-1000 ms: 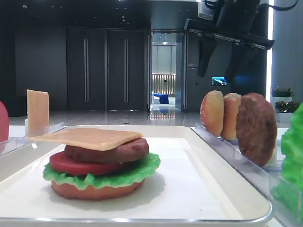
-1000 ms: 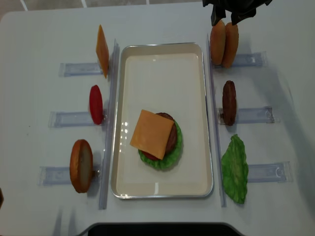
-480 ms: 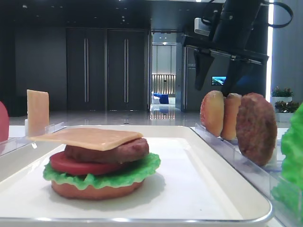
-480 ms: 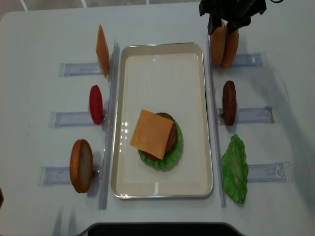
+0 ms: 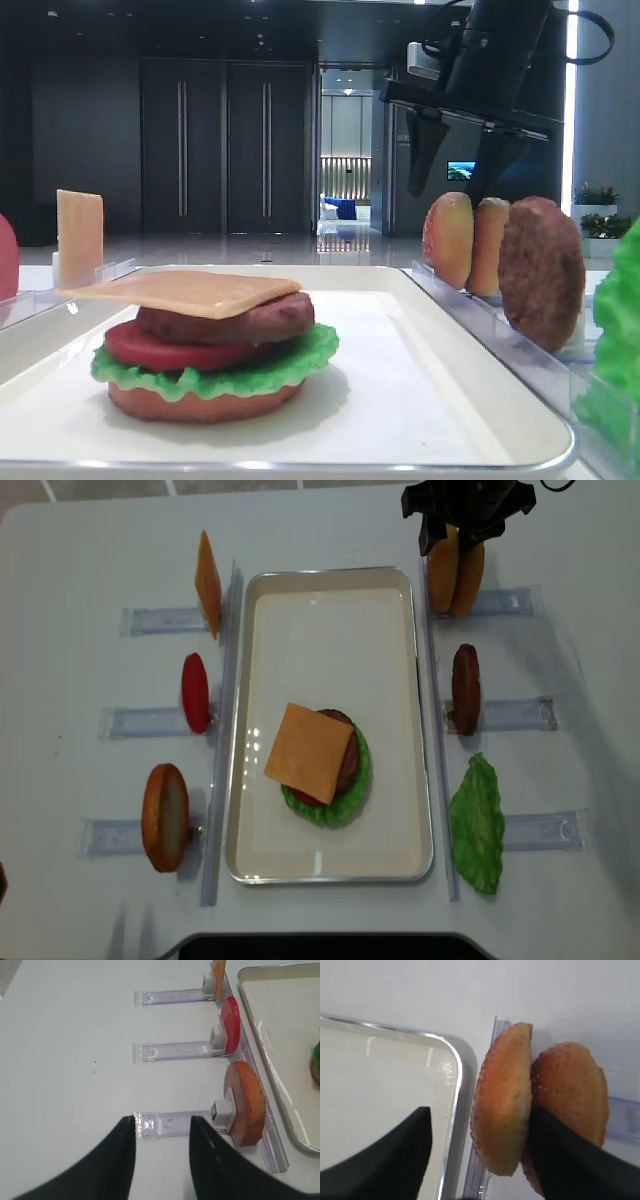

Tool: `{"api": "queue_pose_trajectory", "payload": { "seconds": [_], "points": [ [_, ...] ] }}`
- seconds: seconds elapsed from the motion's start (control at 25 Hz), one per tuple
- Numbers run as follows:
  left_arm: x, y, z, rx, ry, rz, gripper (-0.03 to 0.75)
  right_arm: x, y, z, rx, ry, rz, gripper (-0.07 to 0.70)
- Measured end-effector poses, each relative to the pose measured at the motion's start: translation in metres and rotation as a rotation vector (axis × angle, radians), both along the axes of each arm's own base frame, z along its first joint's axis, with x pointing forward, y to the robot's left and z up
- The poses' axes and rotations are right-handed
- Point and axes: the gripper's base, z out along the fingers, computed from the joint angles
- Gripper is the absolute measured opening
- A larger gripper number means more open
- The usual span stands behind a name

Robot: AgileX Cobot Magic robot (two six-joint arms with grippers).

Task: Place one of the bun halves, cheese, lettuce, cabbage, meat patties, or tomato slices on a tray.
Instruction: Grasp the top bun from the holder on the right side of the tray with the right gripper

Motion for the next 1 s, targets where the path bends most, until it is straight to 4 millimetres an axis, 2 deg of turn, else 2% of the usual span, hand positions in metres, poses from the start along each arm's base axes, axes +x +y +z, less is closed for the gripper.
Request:
{"api": "queue_pose_trajectory", "payload": {
  "seconds": [0.2,0.52,1.0],
  "points": [
    [0.0000,0.0000,0.0000,0.000,0.000,0.000,0.282,0.0000,0.0000,0.0000,0.000,0.000,0.001,0.382],
    [0.0000,0.0000,0.0000,0.000,0.000,0.000,0.282,0.0008,-0.0007,-0.0024,-0.008,0.002,0.001,0.225],
    [0.0000,0.0000,0.0000,0.000,0.000,0.000,0.282,0.0009,-0.0008,-0.0024,-0.009,0.002,0.002,0.171]
  ]
}}
